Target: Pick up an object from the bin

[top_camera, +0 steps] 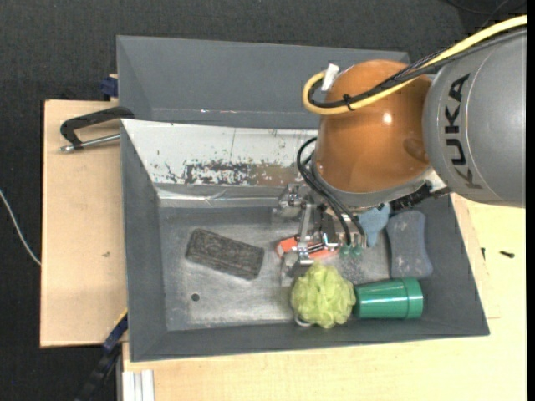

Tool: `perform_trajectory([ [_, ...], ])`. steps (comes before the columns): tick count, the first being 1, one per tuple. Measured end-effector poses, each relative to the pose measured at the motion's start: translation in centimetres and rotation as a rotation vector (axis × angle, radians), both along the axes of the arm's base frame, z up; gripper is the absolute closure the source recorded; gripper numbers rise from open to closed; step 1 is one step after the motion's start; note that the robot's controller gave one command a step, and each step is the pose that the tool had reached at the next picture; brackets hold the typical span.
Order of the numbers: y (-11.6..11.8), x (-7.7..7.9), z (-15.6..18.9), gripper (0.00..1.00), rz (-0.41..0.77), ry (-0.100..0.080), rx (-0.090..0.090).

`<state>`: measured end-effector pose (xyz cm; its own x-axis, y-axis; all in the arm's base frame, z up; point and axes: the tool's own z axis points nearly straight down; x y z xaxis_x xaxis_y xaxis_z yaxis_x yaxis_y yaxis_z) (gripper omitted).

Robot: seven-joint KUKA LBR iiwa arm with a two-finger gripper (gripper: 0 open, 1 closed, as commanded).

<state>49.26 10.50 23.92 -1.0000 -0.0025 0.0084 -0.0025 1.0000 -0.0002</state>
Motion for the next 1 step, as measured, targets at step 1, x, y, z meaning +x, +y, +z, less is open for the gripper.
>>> perform_trajectory([
  [1, -0.08, 0.10, 0.36, 0.00, -0.002, -0.007, 0.001],
])
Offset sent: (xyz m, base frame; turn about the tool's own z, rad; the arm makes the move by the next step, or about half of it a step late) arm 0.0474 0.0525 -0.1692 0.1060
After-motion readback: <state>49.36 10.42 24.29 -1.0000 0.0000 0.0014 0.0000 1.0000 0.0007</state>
